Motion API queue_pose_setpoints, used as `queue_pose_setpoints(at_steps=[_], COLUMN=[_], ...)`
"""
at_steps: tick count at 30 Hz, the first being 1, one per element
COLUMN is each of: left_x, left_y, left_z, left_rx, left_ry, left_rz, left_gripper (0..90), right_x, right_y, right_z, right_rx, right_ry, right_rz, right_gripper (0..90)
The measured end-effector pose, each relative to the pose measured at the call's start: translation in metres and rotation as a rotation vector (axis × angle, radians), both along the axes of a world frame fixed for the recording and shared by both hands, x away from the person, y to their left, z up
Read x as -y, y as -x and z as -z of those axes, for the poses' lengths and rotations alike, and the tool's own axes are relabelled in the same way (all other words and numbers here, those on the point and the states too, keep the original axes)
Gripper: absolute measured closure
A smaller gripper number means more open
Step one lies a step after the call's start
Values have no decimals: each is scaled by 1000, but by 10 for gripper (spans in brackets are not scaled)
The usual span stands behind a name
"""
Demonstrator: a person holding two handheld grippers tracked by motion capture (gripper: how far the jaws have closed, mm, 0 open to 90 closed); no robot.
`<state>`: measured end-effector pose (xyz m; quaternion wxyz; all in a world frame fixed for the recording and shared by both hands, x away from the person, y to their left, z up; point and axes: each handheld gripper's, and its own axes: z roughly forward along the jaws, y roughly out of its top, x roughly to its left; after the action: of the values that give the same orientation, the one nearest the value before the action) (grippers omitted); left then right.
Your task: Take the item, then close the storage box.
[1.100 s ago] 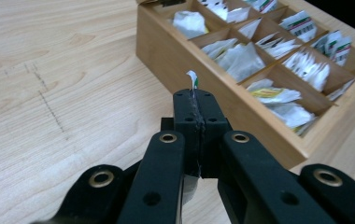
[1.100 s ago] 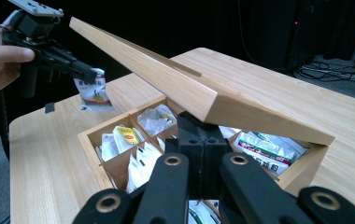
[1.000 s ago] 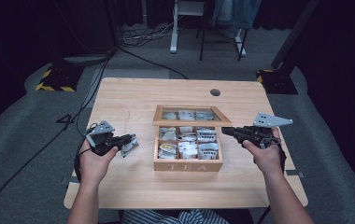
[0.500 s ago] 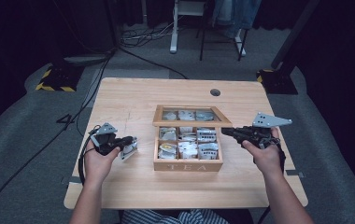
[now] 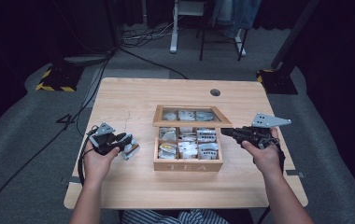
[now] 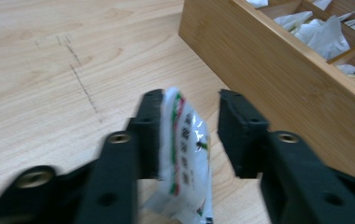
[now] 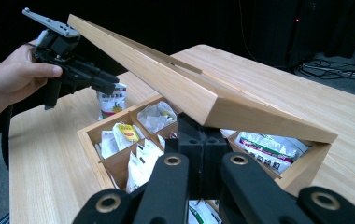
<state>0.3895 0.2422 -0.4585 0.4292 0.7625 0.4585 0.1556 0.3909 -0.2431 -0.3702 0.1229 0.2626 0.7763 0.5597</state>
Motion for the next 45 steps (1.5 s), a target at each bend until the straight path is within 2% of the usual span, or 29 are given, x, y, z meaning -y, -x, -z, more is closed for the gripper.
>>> queue_pose_setpoints(at_steps=[3,8,16,27,34,41,45], left_x=[0,-2,9,12,7,4,3], left_y=[1,4,13,20,21,21,20], left_z=[-3,-12,-32,-44,-46,-45,-44], left_rx=[27,50,76,78,75,67,65], left_ry=[-24,-27,-26,-10,-7,0,3], left_rz=[-23,-36,8,25,13,4,6], left_gripper=[429,359,352,339,337,337,337], right_x=[0,0,0,3,4,4,1], right_y=[0,0,0,4,13,16,18], right_z=[0,0,1,1,2,4,4], right_rx=[0,-1,-1,-21,-32,-74,-96], right_ry=[-1,-1,4,24,78,121,176], right_rz=[-1,-2,-2,-7,-14,-25,-27], right_gripper=[900,900,900,900,900,900,900])
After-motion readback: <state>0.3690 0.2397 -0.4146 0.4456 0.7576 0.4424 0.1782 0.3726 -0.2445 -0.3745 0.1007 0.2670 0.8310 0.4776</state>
